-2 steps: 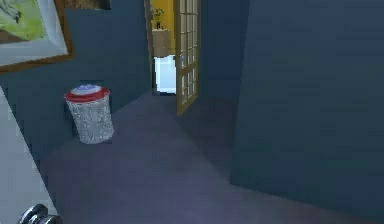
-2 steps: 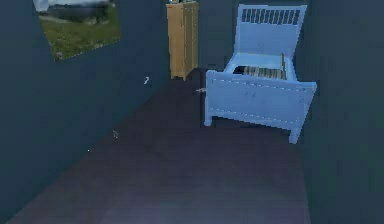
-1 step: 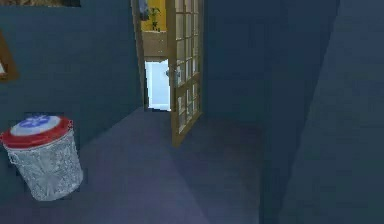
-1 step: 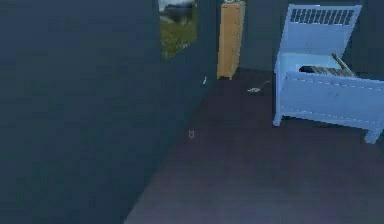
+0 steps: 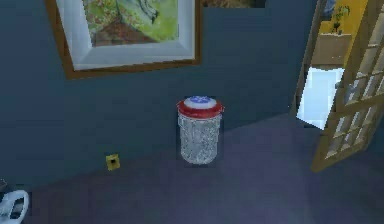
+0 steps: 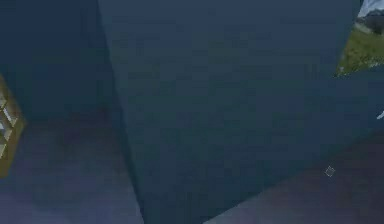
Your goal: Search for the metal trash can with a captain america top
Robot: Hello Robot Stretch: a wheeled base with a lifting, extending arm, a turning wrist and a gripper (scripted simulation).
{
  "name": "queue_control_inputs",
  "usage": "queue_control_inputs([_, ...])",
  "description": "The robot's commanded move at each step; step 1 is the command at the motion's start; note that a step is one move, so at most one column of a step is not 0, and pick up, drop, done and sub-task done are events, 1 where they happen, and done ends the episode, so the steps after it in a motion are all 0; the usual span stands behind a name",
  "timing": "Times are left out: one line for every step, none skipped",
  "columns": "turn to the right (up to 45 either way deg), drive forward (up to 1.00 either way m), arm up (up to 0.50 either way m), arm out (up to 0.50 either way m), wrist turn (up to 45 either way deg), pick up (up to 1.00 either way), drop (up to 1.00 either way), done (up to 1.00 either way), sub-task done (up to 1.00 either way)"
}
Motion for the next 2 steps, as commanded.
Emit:
queue_control_inputs([0.0,0.80,0.00,0.00,0.0,0.00,0.00,0.00,0.00])
queue_control_inputs([0.0,0.00,0.00,0.00,0.0,0.00,0.00,1.00,0.00])
